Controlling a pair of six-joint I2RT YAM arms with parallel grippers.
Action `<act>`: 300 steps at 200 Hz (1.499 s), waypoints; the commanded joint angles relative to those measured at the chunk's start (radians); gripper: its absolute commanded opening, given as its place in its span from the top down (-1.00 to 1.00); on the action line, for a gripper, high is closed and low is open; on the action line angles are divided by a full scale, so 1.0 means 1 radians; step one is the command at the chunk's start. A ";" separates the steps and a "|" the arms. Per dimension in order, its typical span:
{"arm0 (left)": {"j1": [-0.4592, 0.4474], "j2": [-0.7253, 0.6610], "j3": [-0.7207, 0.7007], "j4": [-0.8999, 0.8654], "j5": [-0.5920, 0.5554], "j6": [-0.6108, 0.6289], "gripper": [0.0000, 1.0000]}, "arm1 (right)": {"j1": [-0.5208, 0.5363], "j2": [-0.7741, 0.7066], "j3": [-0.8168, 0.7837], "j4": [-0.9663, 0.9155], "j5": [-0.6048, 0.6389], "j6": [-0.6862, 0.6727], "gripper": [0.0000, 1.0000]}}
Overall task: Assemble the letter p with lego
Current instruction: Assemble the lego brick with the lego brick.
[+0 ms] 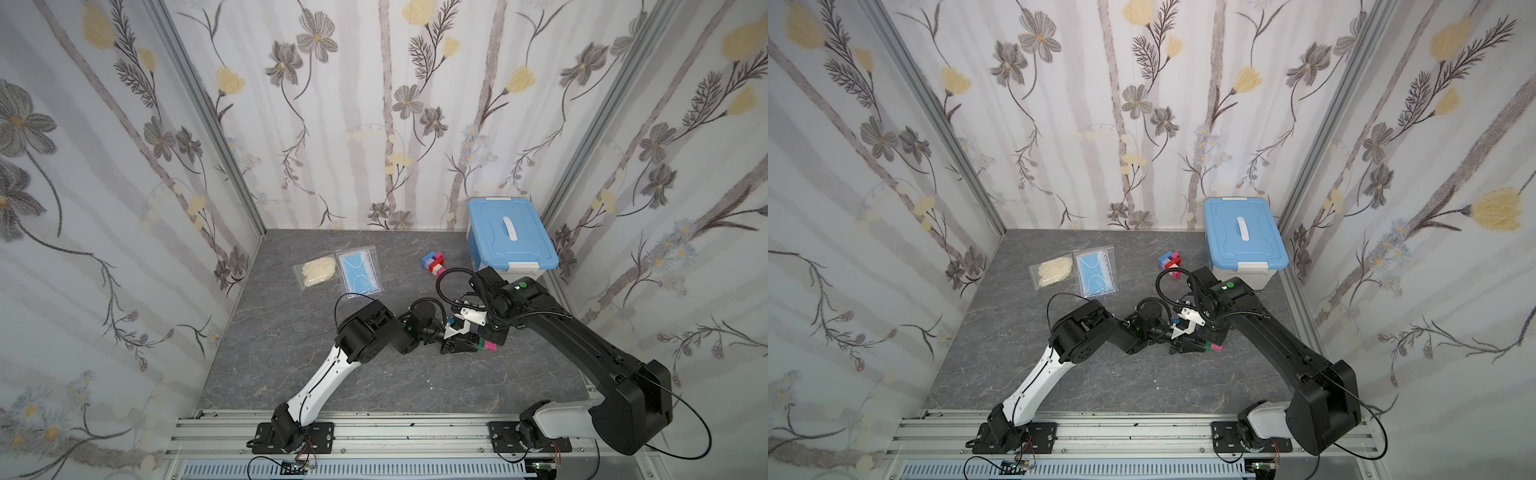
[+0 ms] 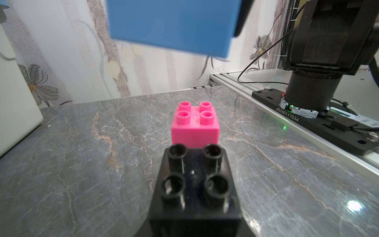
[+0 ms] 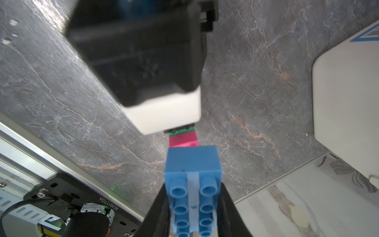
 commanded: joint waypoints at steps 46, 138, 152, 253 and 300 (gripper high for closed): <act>0.005 0.034 -0.003 -0.455 -0.058 0.094 0.95 | 0.014 -0.038 0.051 0.003 -0.032 0.112 0.66; 0.005 0.037 0.002 -0.467 -0.064 0.102 0.95 | 0.028 -0.051 0.046 0.014 -0.035 0.089 0.67; 0.006 0.041 0.008 -0.476 -0.062 0.103 0.95 | 0.028 -0.020 0.049 0.005 -0.026 0.048 0.67; 0.006 0.055 0.024 -0.505 -0.062 0.112 0.96 | 0.024 0.127 0.027 0.051 -0.054 -0.071 0.67; 0.012 0.062 0.026 -0.511 -0.062 0.112 0.96 | 0.025 0.166 -0.001 0.083 -0.077 -0.067 0.67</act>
